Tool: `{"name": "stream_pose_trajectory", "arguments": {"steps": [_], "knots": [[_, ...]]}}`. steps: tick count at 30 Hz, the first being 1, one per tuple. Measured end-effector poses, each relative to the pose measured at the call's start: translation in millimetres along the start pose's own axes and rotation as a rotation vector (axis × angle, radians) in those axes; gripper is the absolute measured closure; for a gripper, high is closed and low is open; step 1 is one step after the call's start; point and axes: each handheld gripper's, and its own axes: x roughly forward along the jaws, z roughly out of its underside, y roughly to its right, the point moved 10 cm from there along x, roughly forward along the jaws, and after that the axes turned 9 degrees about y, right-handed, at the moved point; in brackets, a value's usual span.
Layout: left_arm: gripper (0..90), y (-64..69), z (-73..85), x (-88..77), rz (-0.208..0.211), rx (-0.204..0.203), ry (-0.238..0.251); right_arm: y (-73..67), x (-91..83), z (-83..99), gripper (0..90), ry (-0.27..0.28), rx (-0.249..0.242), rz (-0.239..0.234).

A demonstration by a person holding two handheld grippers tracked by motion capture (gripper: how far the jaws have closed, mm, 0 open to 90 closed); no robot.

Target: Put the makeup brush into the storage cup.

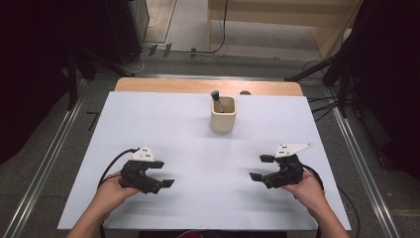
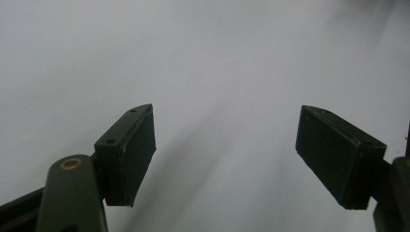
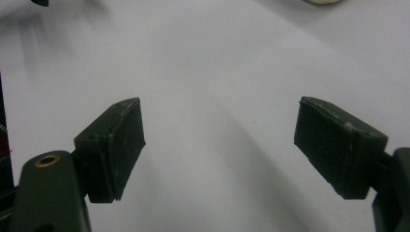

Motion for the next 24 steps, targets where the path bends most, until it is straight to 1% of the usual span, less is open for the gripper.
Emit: {"name": "stream_pose_trajectory", "arguments": {"steps": [11,18,24], "knots": [[23.1,-0.5,0.5,-0.1,0.001,0.0,-0.004,-1.4,1.2,2.1,19.3,-0.014,-0.006,-0.005],[23.1,-0.5,0.3,-0.4,0.0,0.0,-0.003,-2.1,1.6,1.7,19.4,-0.011,-0.015,-0.008],[23.1,-1.0,0.2,-0.6,-0.001,-0.002,0.001,-1.9,1.1,1.7,19.5,-0.01,-0.011,-0.007]]}}
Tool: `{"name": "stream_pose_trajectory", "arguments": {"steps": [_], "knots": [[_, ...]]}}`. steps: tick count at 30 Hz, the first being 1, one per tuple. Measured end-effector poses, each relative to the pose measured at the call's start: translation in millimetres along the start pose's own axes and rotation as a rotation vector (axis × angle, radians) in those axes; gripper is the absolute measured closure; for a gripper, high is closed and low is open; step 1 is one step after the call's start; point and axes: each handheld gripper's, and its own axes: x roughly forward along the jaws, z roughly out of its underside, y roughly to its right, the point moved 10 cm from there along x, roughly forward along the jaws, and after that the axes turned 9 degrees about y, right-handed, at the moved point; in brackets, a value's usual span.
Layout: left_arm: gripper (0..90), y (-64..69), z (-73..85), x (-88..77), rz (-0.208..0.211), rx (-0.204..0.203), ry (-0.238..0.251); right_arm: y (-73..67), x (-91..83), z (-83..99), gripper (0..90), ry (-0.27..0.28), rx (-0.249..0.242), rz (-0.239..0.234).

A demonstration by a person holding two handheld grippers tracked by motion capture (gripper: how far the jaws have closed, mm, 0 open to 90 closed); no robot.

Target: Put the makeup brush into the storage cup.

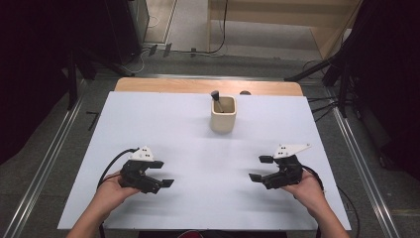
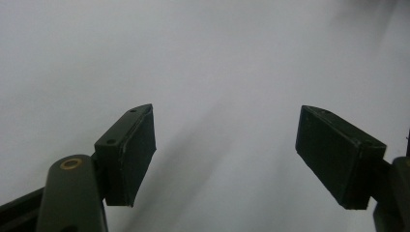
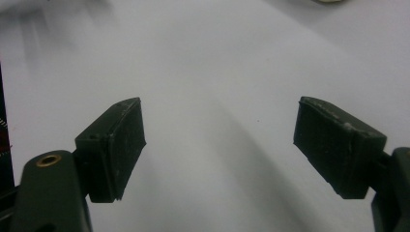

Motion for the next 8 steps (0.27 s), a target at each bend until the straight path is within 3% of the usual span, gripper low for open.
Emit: {"name": "stream_pose_trajectory", "arguments": {"steps": [8], "knots": [[23.1,0.1,0.4,0.0,0.0,0.001,-0.004,0.0,0.3,0.6,19.5,-0.004,-0.001,0.001]]}}
